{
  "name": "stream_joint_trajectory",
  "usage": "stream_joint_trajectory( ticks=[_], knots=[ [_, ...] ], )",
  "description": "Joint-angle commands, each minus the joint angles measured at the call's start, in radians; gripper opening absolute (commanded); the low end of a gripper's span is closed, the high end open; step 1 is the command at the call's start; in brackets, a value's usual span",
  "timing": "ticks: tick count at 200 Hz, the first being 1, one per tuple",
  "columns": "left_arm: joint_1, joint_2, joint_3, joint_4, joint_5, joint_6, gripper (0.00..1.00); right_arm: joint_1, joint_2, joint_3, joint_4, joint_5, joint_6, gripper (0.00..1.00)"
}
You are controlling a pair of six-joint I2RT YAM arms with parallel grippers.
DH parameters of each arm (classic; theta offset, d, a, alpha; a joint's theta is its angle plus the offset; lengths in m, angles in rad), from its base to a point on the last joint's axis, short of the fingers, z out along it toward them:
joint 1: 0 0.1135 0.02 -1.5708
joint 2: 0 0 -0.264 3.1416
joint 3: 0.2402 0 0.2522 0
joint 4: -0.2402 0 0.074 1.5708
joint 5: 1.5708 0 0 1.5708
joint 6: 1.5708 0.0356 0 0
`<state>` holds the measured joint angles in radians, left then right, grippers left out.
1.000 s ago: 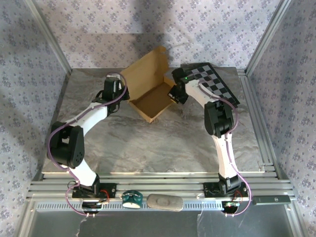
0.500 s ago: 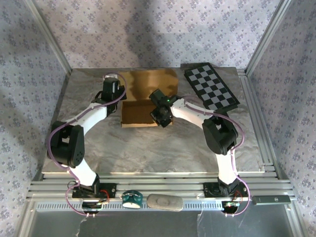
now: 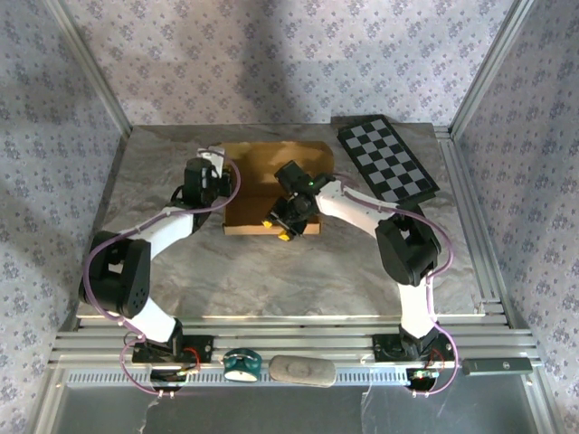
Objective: Fold the paper box
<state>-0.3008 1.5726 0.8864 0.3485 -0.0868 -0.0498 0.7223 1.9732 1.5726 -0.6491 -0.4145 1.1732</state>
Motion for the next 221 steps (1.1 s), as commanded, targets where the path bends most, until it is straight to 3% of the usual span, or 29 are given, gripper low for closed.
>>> stream_joint_trajectory(
  ticks=[1,17,41,69,100,108,121,132,152,165,221],
  knots=[
    [-0.008,0.024,-0.027,-0.028,0.045,0.085,0.0,0.0,0.003,0.106,-0.177,-0.083,-0.325,0.47],
    [-0.009,0.035,-0.018,-0.022,0.047,0.093,0.0,0.006,-0.042,0.148,-0.269,-0.037,-0.498,0.48],
    [-0.011,0.037,-0.019,-0.012,0.048,0.096,0.0,-0.008,-0.187,0.106,-0.258,0.022,-0.707,0.49],
    [-0.015,0.03,-0.021,-0.012,0.053,0.102,0.0,-0.111,-0.372,0.032,-0.165,0.167,-0.87,0.49],
    [-0.015,0.031,0.002,-0.044,0.062,0.116,0.0,-0.283,-0.571,-0.236,0.233,0.276,-1.16,0.5],
    [-0.015,0.032,0.009,-0.052,0.064,0.117,0.0,-0.339,-0.61,-0.337,0.372,0.233,-1.229,0.53],
    [-0.015,0.034,0.015,-0.059,0.068,0.117,0.0,-0.434,-0.645,-0.51,0.609,0.068,-1.318,0.68],
    [-0.014,0.036,0.019,-0.063,0.071,0.119,0.0,-0.466,-0.641,-0.597,0.706,0.022,-1.441,0.78],
    [-0.015,0.037,0.025,-0.068,0.071,0.116,0.0,-0.54,-0.551,-0.545,0.619,-0.071,-1.554,0.79],
    [-0.015,0.039,0.03,-0.071,0.078,0.114,0.0,-0.553,-0.501,-0.521,0.62,-0.061,-1.599,0.8],
    [-0.015,0.037,0.058,-0.107,0.077,0.115,0.0,-0.588,-0.235,-0.315,0.656,-0.122,-1.627,0.79]
  ],
)
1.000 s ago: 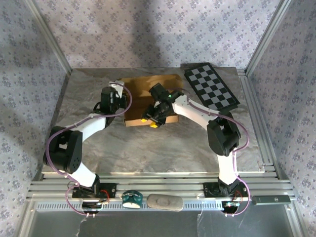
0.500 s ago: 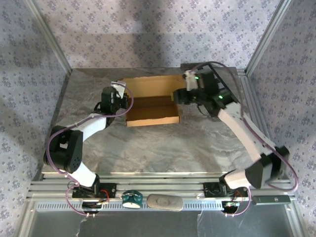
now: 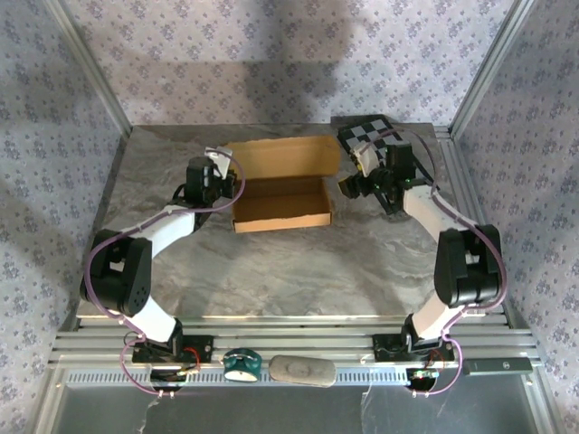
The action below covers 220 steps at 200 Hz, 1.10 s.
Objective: Fold the paper box
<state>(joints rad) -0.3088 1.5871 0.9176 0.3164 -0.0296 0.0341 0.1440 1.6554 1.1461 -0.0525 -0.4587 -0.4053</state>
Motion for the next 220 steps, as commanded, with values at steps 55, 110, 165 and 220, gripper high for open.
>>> stream_joint_trajectory(
  ticks=[55,110,165,220],
  knots=[
    [-0.007,0.031,0.048,-0.099,0.01,0.032,0.0,0.015,0.274,0.313,0.01,-0.156,-0.061,0.77],
    [-0.007,0.063,0.093,-0.115,-0.001,0.002,0.0,0.053,0.314,0.432,-0.112,-0.159,-0.027,0.37],
    [-0.03,0.102,0.164,-0.134,-0.12,-0.21,0.0,0.152,0.229,0.365,-0.113,0.089,0.117,0.0],
    [-0.054,0.123,0.231,-0.111,-0.177,-0.443,0.0,0.289,0.227,0.367,0.036,0.499,0.41,0.0]
  ],
)
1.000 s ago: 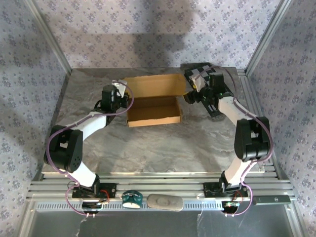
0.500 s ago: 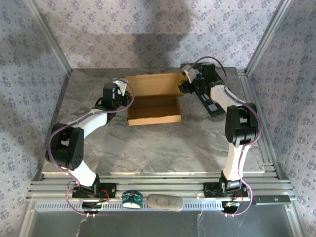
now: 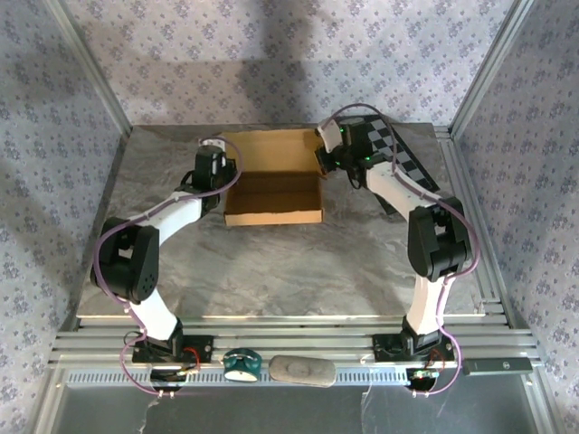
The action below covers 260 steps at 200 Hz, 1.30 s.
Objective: Fold the paper box
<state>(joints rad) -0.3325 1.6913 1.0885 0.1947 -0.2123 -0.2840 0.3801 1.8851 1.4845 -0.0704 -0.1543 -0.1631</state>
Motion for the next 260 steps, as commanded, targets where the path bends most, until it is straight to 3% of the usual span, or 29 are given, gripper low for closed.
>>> stream_joint_trajectory(
  ticks=[1,54,119,207,260],
  knots=[
    [-0.03,0.019,0.06,0.012,0.006,-0.128,0.0,0.054,-0.001,0.031,0.054,0.199,0.173,0.0],
    [-0.027,0.021,0.055,0.051,0.019,-0.157,0.0,0.098,0.051,0.023,0.231,0.31,0.328,0.0],
    [-0.025,-0.014,-0.088,0.164,0.037,-0.232,0.0,0.148,-0.002,-0.282,0.606,0.381,0.425,0.0],
    [-0.029,-0.075,-0.233,0.262,0.089,-0.258,0.03,0.164,-0.068,-0.481,0.715,0.394,0.429,0.0],
    [-0.031,-0.125,-0.271,0.189,0.147,-0.33,0.2,0.189,-0.129,-0.544,0.687,0.398,0.329,0.0]
  ],
)
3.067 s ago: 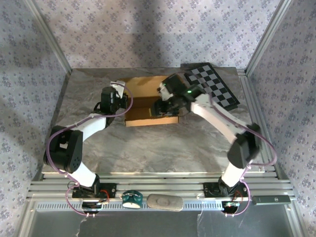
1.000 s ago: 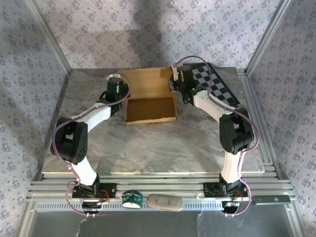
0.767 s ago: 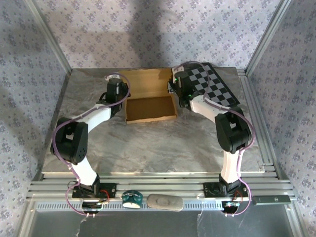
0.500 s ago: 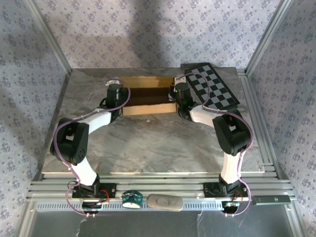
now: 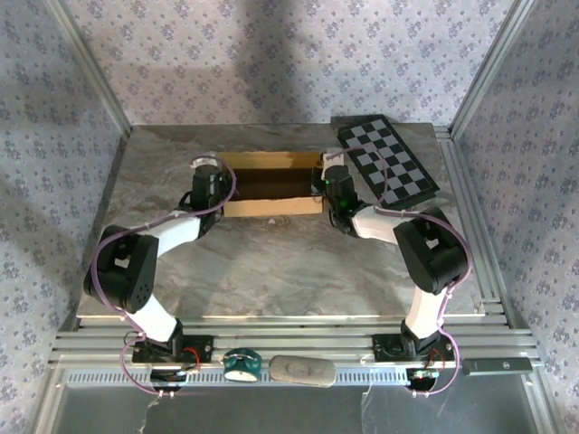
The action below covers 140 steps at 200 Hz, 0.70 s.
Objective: Fold the paper box
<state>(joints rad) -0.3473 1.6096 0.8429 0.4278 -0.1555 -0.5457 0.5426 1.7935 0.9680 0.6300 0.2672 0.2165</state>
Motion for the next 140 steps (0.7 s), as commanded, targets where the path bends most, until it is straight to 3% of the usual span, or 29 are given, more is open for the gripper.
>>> stream_joint_trajectory(
  ticks=[1,30,80,140],
  knots=[
    [-0.016,-0.045,-0.026,-0.045,0.09,-0.069,0.2,0.027,-0.037,-0.028,-0.015,-0.024,-0.055,0.0],
    [-0.022,-0.089,-0.04,-0.112,0.101,-0.111,0.28,0.036,-0.041,-0.044,-0.02,-0.026,-0.121,0.0],
    [-0.022,-0.22,-0.082,-0.304,0.086,-0.187,0.56,0.043,-0.035,-0.107,0.046,0.007,-0.182,0.0],
    [-0.022,-0.438,-0.058,-0.602,0.159,-0.315,0.65,0.045,-0.052,-0.156,0.096,0.0,-0.208,0.0]
  ],
)
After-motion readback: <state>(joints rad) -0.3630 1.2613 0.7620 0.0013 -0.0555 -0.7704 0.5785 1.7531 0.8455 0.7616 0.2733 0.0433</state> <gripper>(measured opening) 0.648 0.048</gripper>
